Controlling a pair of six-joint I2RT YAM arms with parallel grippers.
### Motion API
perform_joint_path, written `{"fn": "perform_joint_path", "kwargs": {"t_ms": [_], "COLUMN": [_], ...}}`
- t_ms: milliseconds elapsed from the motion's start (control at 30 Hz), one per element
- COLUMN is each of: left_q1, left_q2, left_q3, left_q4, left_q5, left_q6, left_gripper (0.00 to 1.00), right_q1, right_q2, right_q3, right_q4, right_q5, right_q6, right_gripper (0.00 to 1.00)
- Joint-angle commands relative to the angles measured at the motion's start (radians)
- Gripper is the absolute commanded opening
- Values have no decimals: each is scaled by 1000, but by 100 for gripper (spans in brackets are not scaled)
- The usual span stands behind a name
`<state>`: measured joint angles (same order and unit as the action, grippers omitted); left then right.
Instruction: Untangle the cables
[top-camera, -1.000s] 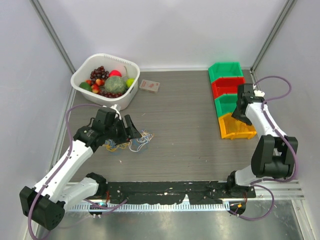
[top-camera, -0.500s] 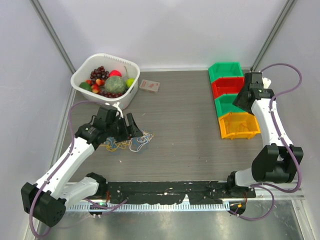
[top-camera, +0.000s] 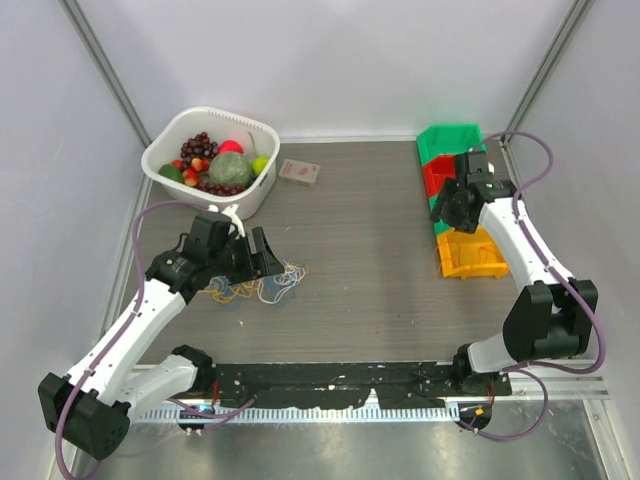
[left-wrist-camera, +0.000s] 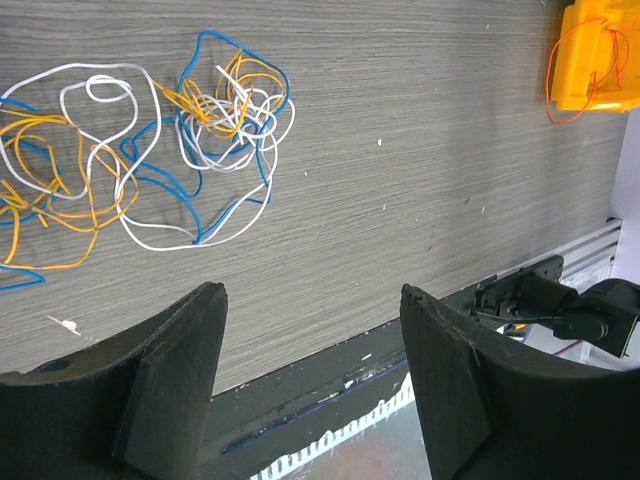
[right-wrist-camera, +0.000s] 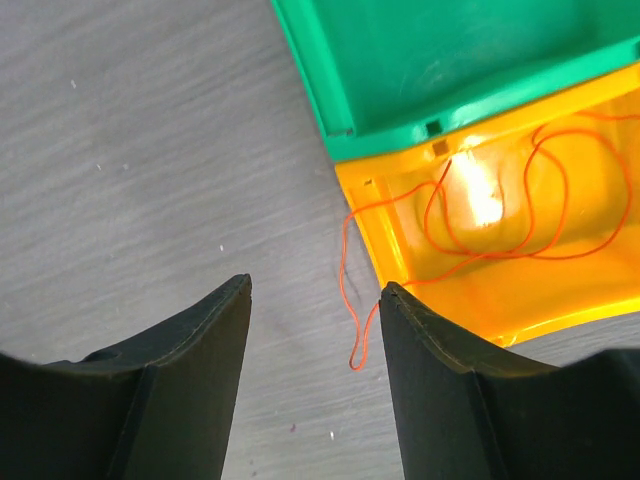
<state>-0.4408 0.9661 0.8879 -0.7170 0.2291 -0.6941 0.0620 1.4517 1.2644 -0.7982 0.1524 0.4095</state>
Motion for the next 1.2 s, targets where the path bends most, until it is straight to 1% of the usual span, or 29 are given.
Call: {"fn": "perform_joint_path", "kwargs": {"t_ms": [0, 67, 133, 167, 233, 300, 367, 500, 733, 800, 933, 1067, 1167], "left_q1": [2, 2, 2, 1, 2, 2, 2, 4, 2, 2, -10, -32, -52], "left_q2": [-10, -1, 11, 17, 22, 25, 28, 33, 28, 19, 11, 16, 17], "left_q3": [5, 8, 14, 17, 22, 20, 20, 20, 23, 23, 25, 48, 62], "left_q4": [-1, 2, 4, 4, -1, -1, 2, 5, -16, -28, -48, -71, -82], "left_q5": [10, 22, 32, 35, 36, 38, 41, 53, 59, 59, 42, 12, -14], "left_q6": [34, 38, 45, 50, 59, 64, 67, 68, 90, 100, 133, 171, 197], "left_gripper": [74, 74, 74, 74, 74, 74, 74, 74, 74, 74, 74, 74, 75], "right_q1": [13, 28, 62, 88, 104, 130, 160, 188, 245, 252, 259, 263, 266], "right_q2": [10, 30, 70, 87, 96, 70, 53, 94, 186, 177, 176, 188, 171], "right_q3": [-58, -56, -39, -36, -40, -69, -97, -106, -119, -114, -114, -109, -134], "right_q4": [-39, -53, -113, -145, -183, -168, -164, -168, -153, -145, -142, -167, -136], "right_q5": [-17, -45, -1, 53, 81, 65, 117, 170, 260, 260, 256, 294, 300], "right_q6": [-14, -38, -40, -23, 30, 83, 142, 213, 226, 212, 186, 183, 184], "right_gripper": [60, 60, 60, 60, 57, 54, 52, 46, 45, 46, 50, 53, 54]}}
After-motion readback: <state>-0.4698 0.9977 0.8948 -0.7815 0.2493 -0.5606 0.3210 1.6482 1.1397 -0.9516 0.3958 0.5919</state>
